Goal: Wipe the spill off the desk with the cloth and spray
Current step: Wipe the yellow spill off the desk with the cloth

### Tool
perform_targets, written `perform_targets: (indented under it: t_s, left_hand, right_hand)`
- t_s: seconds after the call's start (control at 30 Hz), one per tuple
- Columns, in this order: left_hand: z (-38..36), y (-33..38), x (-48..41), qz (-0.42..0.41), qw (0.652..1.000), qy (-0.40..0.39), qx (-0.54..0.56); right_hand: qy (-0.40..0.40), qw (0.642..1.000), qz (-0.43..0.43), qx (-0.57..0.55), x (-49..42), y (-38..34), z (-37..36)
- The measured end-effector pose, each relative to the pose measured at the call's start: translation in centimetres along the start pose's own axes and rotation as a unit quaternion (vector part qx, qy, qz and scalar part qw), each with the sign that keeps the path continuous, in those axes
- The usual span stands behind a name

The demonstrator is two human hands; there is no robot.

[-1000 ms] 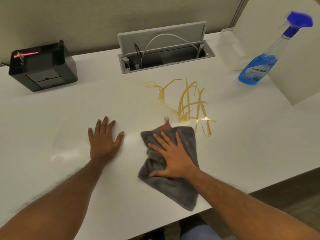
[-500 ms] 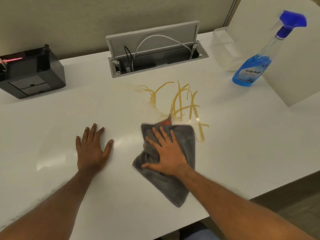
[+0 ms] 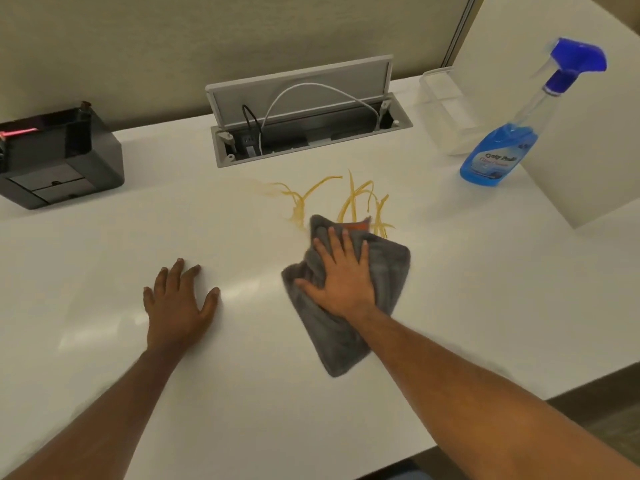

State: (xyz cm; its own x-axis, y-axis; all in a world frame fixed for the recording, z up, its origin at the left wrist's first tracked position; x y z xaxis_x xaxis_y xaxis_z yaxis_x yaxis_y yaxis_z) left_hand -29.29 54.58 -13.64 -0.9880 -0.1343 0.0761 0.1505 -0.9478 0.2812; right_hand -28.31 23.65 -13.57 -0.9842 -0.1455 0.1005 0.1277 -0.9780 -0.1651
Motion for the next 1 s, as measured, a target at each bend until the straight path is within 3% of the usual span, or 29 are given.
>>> perform_targets:
  t_s: [0.17, 0.23, 0.37, 0.53, 0.6, 0.7, 0.8, 0.93, 1.0]
  left_hand:
    - [-0.5, 2.5, -2.2, -0.007, 1.000, 0.016, -0.006]
    - [-0.9, 3.6, -3.1, -0.005, 1.000, 0.017, -0.001]
    - [-1.9, 6.2, -4.3, -0.035, 0.999, 0.016, 0.025]
    - [-2.7, 6.7, -4.3, -0.031, 0.999, 0.021, 0.001]
    - [-2.5, 6.8, -4.1, -0.036, 0.999, 0.025, -0.003]
    - [-2.3, 7.0, -4.2, -0.034, 0.999, 0.025, -0.007]
    - [-2.2, 7.0, -4.6, -0.046, 0.999, 0.021, 0.003]
    - [-1.3, 8.1, -5.9, -0.084, 0.993, 0.057, 0.053]
    - [-1.7, 8.7, -6.0, -0.073, 0.993, 0.065, 0.068]
  right_hand:
    - [0.015, 0.984, 0.168, -0.059, 6.2, 0.7, 0.1]
    - [0.059, 0.986, 0.120, -0.102, 8.2, 3.7, 0.5]
    - [0.111, 0.985, -0.071, -0.115, 6.1, 7.8, 2.0]
    - [0.054, 0.994, -0.078, -0.058, -0.6, 5.3, 1.4]
    - [0.039, 0.997, -0.029, -0.060, -1.8, 3.1, 1.0]
    - [0.043, 0.983, 0.111, -0.138, 0.2, 1.0, 0.8]
    - [0.084, 0.965, 0.174, -0.178, 5.1, 3.5, 1.0]
    - [0.133, 0.975, 0.026, -0.177, 5.7, 9.6, 2.1]
    - [0.122, 0.985, -0.036, -0.115, 3.1, 10.5, 2.2]
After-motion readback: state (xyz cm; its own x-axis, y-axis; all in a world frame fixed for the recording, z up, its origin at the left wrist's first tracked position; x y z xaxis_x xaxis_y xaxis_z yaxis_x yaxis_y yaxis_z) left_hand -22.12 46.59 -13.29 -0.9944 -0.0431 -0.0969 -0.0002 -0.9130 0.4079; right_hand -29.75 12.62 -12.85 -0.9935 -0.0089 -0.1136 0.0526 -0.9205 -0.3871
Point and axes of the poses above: each hand's wrist, its own x-axis away from the middle knuckle, its own z-axis out of the back of the hand, y = z × x, the point moved 5 cm from there along -x, towards the middle knuckle, and after that the axes turned 4 degrees about z, right-handed, at the moved point
